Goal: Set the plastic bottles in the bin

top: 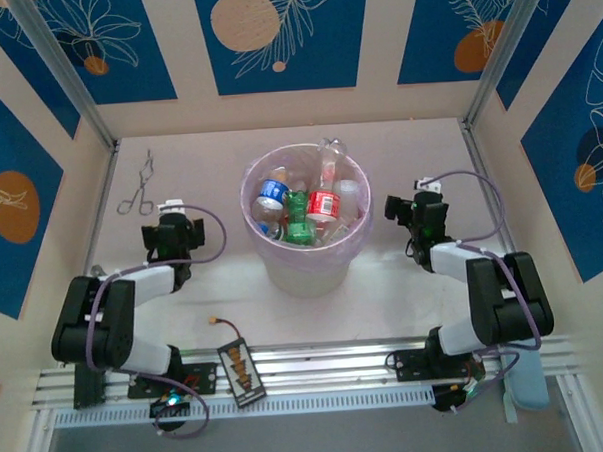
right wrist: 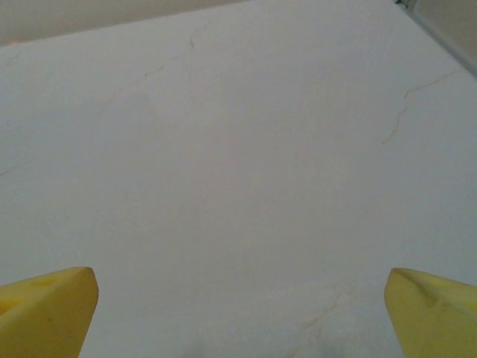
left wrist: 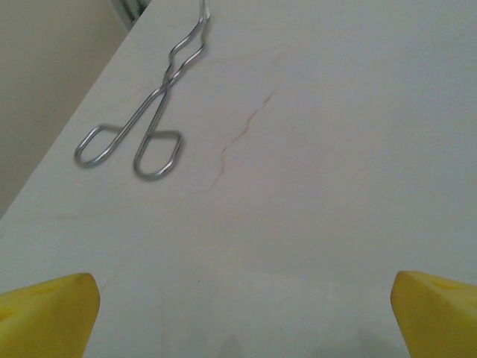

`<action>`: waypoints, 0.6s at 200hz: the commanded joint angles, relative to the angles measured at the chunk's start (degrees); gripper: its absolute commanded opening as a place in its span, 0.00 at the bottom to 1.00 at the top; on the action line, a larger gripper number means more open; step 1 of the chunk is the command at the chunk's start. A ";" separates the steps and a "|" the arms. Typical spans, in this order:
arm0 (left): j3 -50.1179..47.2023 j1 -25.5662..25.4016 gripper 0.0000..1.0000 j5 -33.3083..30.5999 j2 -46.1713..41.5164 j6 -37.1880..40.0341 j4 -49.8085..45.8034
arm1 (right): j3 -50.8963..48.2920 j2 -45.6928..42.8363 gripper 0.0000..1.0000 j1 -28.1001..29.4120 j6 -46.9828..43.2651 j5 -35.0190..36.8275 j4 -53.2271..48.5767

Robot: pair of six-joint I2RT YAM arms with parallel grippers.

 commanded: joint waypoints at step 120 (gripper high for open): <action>-6.22 1.84 1.00 12.56 6.13 3.02 23.73 | -5.84 4.66 0.99 -2.73 -3.78 -8.67 18.62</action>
